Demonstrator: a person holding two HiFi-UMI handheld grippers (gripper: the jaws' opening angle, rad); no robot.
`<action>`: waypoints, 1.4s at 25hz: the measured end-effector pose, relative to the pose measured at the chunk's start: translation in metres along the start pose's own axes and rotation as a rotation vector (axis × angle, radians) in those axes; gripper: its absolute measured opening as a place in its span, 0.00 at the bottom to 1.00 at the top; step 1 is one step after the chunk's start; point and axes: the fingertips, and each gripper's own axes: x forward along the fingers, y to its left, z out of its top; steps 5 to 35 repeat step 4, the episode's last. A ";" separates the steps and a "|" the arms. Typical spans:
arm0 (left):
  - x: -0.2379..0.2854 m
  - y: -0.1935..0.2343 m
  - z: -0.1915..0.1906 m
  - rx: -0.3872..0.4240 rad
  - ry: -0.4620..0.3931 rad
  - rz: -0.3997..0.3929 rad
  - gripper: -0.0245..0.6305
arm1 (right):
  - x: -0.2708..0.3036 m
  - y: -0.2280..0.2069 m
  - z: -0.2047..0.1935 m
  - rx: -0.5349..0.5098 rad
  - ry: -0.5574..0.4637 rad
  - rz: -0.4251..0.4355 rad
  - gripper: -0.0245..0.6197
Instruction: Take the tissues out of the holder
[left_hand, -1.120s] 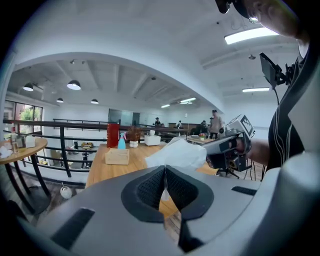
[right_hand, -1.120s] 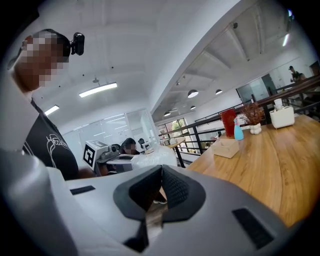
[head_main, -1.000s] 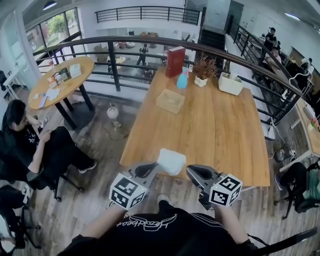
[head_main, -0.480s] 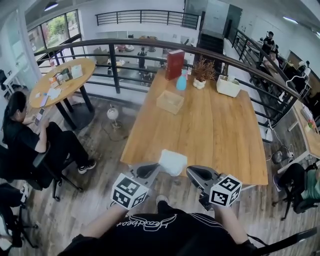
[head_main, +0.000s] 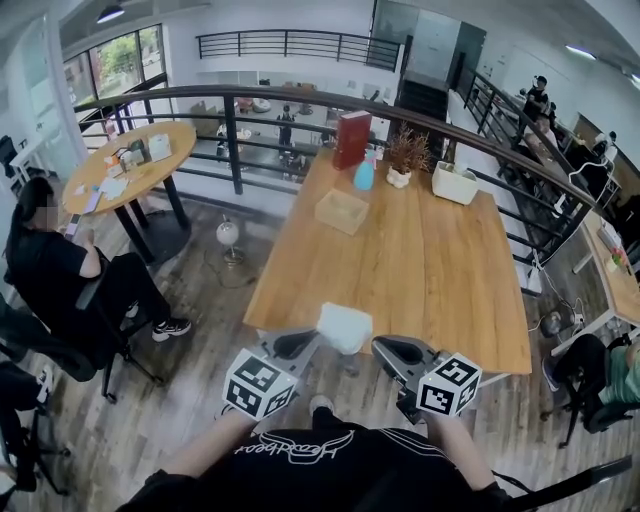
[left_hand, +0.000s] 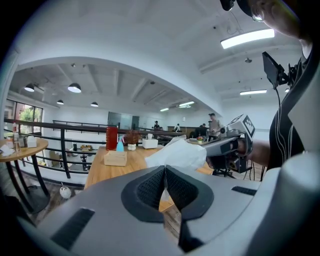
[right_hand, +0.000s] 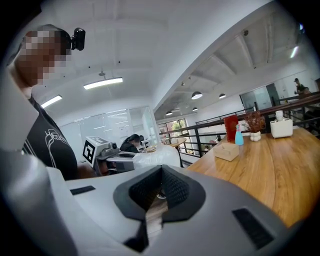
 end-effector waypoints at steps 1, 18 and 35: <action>-0.002 -0.001 0.001 0.000 -0.002 -0.001 0.06 | -0.001 0.002 0.000 -0.002 0.000 -0.002 0.06; -0.008 -0.004 0.001 0.002 -0.010 -0.005 0.06 | -0.003 0.009 0.000 -0.009 0.001 -0.006 0.06; -0.008 -0.004 0.001 0.002 -0.010 -0.005 0.06 | -0.003 0.009 0.000 -0.009 0.001 -0.006 0.06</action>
